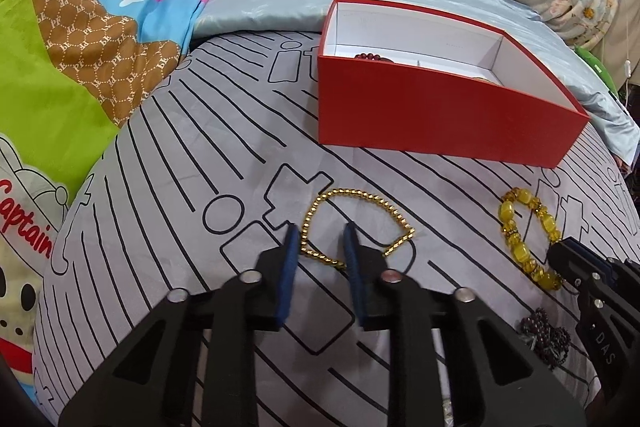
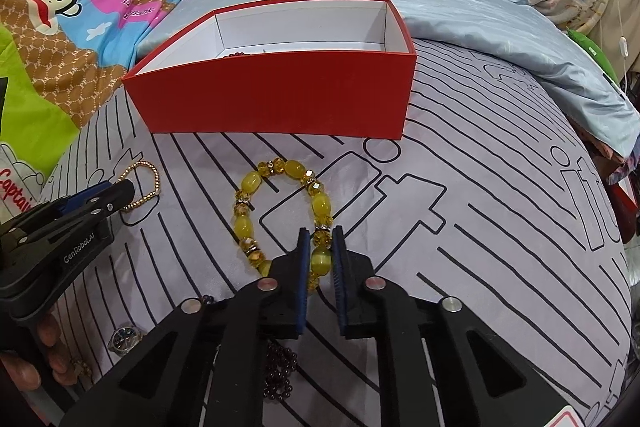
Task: Organize jewelry
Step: 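Grasp the yellow crystal bracelet with the right gripper while the left grasps the gold bead bracelet, then carry both bracelets into the red box and open both grippers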
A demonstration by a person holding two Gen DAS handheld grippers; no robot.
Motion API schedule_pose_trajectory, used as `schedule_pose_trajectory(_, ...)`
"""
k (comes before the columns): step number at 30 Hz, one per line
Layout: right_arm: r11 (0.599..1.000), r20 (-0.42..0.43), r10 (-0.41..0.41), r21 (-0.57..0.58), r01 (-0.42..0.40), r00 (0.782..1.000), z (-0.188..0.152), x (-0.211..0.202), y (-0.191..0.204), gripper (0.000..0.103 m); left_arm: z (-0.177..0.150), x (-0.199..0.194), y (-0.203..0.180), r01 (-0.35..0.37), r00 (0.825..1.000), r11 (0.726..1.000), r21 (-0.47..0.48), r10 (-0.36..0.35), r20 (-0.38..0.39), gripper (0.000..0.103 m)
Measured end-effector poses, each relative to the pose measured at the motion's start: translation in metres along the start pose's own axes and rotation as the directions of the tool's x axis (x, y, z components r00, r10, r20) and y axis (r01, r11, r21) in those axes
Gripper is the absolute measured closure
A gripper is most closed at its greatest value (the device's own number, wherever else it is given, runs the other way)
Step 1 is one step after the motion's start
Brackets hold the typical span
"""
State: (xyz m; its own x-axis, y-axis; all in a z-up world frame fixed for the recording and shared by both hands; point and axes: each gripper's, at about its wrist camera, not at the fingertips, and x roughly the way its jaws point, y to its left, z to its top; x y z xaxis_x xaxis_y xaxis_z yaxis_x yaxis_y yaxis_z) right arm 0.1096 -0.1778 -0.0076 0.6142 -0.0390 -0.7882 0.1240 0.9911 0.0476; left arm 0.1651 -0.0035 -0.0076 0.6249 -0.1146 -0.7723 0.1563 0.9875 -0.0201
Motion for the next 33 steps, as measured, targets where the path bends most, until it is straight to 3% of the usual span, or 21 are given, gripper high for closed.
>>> schedule_pose_trajectory(1,1.000,-0.001,0.002,0.000,-0.002,1.000,-0.001,-0.001,0.000,0.094,-0.001,-0.001,0.000,0.005,1.000,1.000,0.001,-0.005,-0.001,0.096)
schedule_pose_trajectory(3,1.000,-0.006,0.006,0.000,-0.006,1.000,-0.003,-0.002,-0.001,0.094,-0.001,-0.003,0.000,0.021,1.000,1.000,0.000,-0.021,-0.007,0.099)
schedule_pose_trajectory(13,0.997,-0.011,0.047,0.059,-0.046,0.999,-0.017,-0.026,-0.016,0.094,-0.010,-0.024,-0.003,0.083,0.996,0.996,-0.018,-0.083,-0.026,0.100)
schedule_pose_trajectory(33,0.990,0.153,0.086,0.093,-0.101,0.984,-0.005,-0.120,-0.027,0.094,-0.002,-0.113,-0.014,0.184,0.981,0.983,-0.004,-0.183,0.068,0.100)
